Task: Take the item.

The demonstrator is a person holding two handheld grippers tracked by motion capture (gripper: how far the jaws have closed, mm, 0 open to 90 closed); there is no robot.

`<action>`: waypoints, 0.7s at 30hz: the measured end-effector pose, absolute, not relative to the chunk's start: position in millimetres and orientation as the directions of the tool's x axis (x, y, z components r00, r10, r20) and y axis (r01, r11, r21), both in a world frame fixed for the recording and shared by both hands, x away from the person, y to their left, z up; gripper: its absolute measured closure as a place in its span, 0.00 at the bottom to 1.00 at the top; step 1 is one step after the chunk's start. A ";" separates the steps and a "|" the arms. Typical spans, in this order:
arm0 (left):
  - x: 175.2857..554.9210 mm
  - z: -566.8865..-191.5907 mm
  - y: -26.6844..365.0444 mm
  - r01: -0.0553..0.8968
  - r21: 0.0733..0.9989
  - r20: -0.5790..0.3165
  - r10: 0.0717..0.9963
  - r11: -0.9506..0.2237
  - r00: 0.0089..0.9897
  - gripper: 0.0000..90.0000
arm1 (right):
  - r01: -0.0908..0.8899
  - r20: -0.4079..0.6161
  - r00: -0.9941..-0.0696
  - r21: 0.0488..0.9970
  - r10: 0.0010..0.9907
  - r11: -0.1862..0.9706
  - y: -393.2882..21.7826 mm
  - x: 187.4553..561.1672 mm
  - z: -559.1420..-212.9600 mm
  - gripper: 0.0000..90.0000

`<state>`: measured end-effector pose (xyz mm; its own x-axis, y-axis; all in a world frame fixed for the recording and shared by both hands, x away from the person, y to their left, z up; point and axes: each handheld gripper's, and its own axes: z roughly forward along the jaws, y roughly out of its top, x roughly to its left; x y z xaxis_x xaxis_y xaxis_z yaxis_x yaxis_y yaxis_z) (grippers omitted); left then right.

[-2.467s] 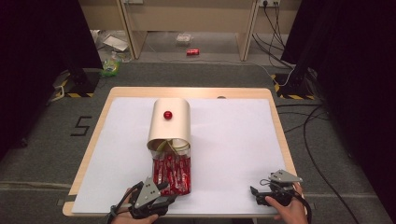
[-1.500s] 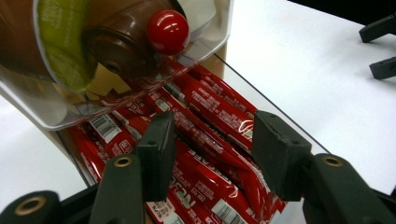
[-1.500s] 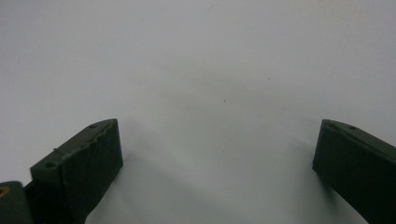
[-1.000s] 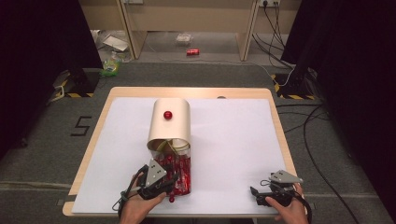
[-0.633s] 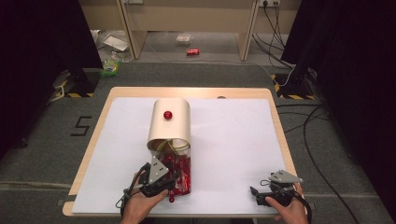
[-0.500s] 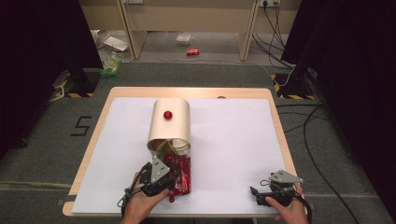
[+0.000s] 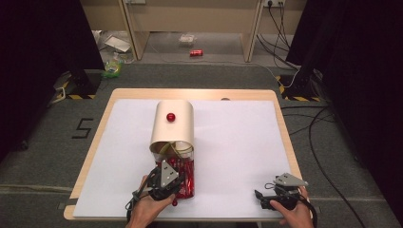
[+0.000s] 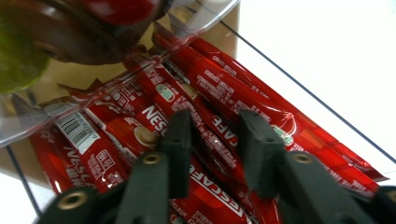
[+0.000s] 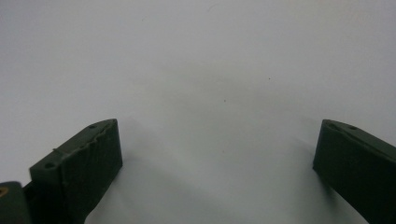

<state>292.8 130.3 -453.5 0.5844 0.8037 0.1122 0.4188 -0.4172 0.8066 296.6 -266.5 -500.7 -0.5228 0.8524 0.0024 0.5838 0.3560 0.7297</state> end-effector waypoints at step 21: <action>274.8 -431.9 171.0 0.439 0.780 0.092 0.775 -0.446 0.625 0.94 | 0.585 0.001 -0.522 0.728 0.853 0.357 -266.2 296.8 -500.4 0.02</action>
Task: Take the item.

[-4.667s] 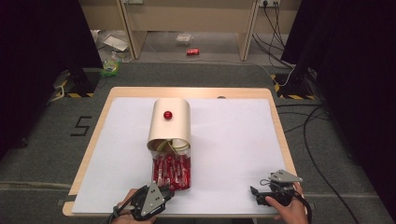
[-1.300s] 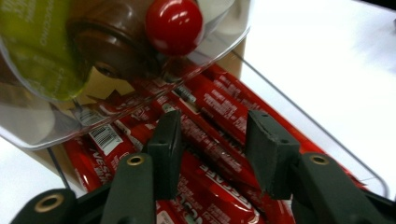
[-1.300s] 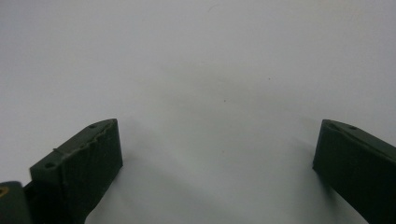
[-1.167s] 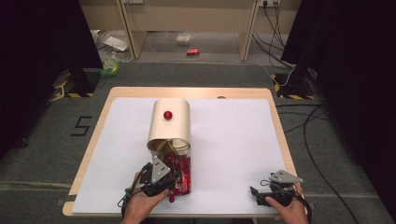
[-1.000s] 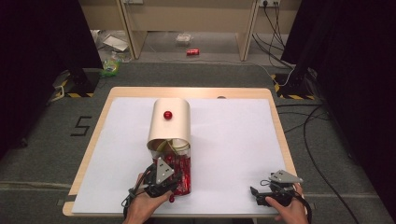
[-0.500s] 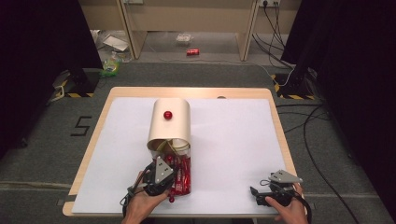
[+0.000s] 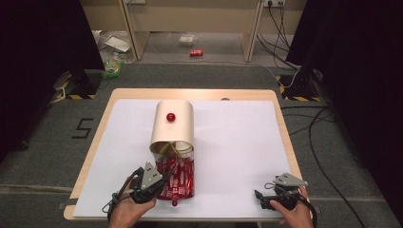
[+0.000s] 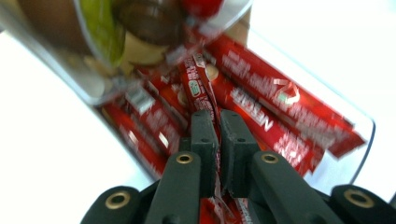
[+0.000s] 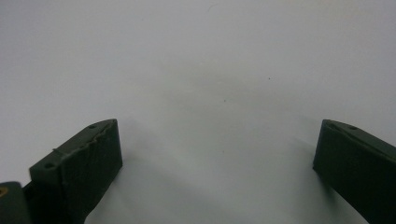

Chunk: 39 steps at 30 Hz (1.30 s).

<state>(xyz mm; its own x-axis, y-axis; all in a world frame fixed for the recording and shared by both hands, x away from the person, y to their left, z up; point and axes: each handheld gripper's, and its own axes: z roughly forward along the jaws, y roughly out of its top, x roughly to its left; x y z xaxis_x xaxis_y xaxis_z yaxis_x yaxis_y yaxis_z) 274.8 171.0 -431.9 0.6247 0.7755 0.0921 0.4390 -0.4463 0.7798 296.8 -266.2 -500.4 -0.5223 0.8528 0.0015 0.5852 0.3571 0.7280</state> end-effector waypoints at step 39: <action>248.3 -429.3 190.3 0.417 0.799 0.049 0.738 -0.433 0.673 0.92 | 0.582 -0.001 -0.524 0.730 0.852 0.358 -266.4 296.8 -500.7 0.02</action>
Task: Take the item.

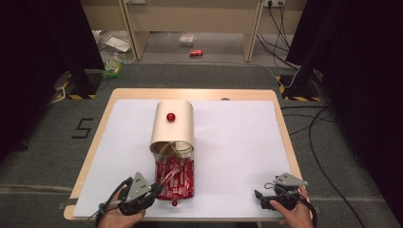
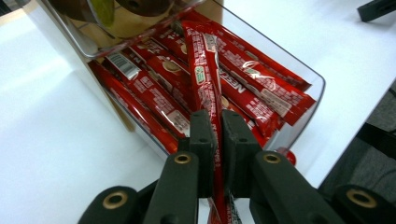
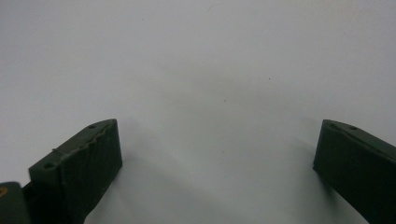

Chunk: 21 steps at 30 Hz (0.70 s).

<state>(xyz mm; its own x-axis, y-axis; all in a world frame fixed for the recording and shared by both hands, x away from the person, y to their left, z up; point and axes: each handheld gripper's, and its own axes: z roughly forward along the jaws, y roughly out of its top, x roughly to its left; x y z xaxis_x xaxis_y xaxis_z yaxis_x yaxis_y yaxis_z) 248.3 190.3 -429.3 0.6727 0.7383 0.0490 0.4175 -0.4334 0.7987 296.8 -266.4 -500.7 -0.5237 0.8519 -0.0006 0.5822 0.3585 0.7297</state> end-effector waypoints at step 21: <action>234.4 -426.0 207.4 0.419 0.802 0.044 0.740 -0.426 0.671 0.92 | 0.583 0.000 -0.523 0.730 0.852 0.358 -266.2 296.8 -500.7 0.01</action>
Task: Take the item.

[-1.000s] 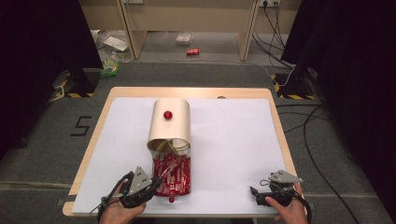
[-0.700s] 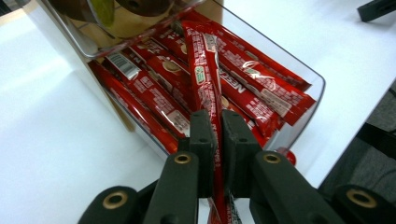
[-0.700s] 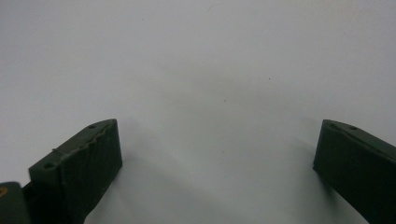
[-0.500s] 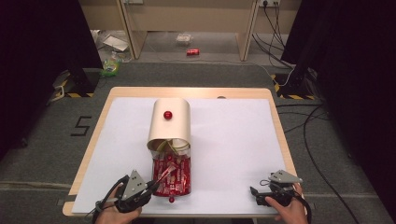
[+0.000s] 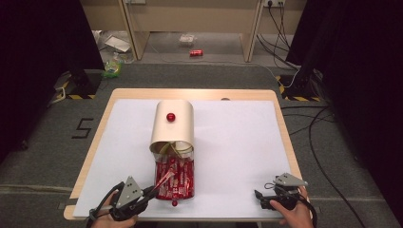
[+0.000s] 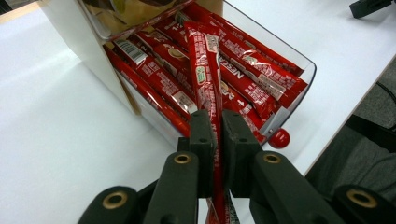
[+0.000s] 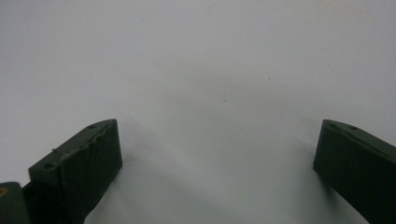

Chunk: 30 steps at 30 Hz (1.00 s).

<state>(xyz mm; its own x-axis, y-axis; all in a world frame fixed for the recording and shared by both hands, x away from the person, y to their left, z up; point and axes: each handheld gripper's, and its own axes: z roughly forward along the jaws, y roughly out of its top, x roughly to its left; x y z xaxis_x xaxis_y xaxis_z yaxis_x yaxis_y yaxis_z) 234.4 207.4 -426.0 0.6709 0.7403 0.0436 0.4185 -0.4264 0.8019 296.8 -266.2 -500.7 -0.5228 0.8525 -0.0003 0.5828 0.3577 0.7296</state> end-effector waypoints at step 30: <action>221.4 -423.9 243.6 0.446 0.812 0.042 0.800 -0.376 0.599 0.92 | 0.583 -0.002 -0.522 0.729 0.853 0.358 -266.1 296.9 -500.7 0.01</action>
<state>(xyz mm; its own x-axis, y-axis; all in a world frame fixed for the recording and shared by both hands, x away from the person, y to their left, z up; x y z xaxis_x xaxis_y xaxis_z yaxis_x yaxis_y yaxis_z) 221.4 243.6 -423.9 0.5991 0.7996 0.0419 0.4456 -0.3764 0.8122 296.9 -266.1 -500.7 -0.5222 0.8528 -0.0017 0.5827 0.3583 0.7294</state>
